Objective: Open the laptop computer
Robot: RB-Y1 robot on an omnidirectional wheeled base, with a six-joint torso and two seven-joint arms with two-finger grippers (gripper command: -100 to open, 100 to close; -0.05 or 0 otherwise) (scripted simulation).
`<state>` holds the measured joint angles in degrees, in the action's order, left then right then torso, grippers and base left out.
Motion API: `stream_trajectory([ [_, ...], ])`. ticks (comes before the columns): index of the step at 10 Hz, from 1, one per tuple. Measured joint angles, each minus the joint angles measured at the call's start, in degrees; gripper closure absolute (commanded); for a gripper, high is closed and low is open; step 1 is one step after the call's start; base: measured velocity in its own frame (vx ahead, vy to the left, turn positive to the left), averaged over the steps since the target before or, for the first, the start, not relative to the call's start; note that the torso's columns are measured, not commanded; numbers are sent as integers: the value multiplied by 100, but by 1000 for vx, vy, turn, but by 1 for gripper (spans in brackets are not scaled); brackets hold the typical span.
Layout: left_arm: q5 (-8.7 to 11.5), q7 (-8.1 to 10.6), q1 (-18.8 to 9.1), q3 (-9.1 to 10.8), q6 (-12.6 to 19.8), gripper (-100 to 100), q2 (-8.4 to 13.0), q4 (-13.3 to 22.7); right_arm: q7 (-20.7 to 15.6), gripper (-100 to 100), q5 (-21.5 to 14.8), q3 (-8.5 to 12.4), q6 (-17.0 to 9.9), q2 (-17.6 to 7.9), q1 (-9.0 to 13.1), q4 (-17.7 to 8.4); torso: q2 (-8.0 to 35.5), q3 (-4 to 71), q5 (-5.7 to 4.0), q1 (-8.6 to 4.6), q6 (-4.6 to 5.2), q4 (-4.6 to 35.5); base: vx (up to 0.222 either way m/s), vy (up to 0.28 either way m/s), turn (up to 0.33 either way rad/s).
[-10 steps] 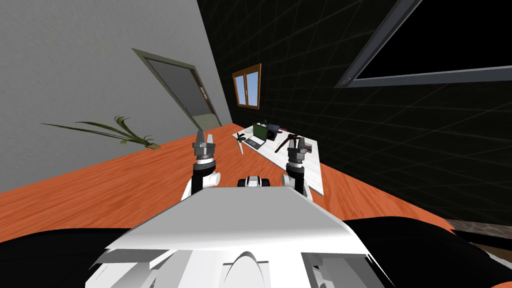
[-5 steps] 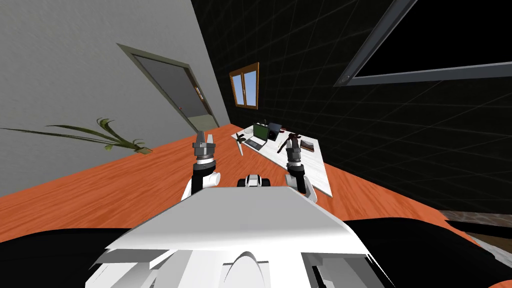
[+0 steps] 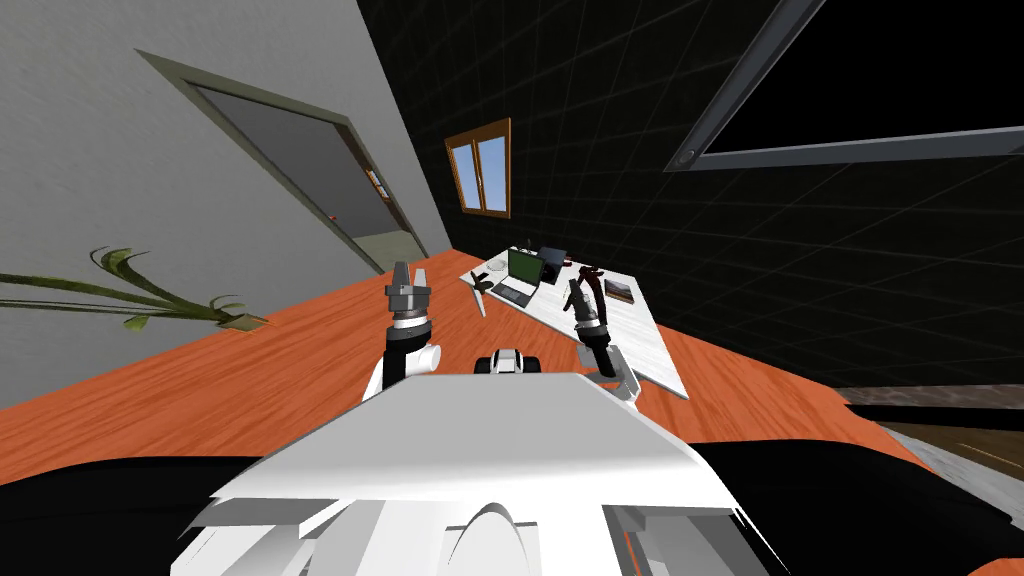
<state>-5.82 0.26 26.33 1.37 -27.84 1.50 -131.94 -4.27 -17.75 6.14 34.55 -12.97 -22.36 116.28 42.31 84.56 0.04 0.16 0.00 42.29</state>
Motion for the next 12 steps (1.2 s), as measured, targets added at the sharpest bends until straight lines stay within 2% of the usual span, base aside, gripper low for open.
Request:
stream_trajectory([
  [1, 0, 0, 1, 0, 0, 0, 0, 0, -170, -100, -172, 66, -10, -98, 128, -204, -22, 12, 2, -1, -1, -5, 143, 177, -63],
  [3, 0, 0, 0, 1, 0, 0, 1, 0, -354, -100, -418, 150, -85, -233, 239, -332, 13, -8, -10, -36, 2, 4, 117, 188, -181],
  [5, 0, 0, 0, 0, 0, 0, 0, 0, -664, -100, -761, 296, -160, -426, 503, -678, 3, -2, 3, 8, -1, 1, 100, 241, -147],
  [7, 0, 0, 0, 0, 0, 0, 1, 0, -916, -100, -1053, 358, -195, -499, 602, -858, -11, 6, -8, -30, 1, -2, 133, 211, -157],
  [9, 0, 0, 1, 0, 0, 0, 0, 0, -1234, -100, -1413, 509, -301, -724, 923, -1209, -21, 13, 0, -5, 0, -5, 153, 232, -164],
  [11, 0, 0, 0, 1, 0, 0, 1, 0, -1464, -100, -1663, 611, -321, -832, 1050, -1482, 2, -2, -7, -26, 1, 1, 118, 233, -183],
  [12, 0, 0, 0, 0, 0, 0, 0, 0, -1627, -100, -1842, 670, -360, -926, 1212, -1670, 11, -6, -1, -7, 1, 3, 97, 287, -195],
])
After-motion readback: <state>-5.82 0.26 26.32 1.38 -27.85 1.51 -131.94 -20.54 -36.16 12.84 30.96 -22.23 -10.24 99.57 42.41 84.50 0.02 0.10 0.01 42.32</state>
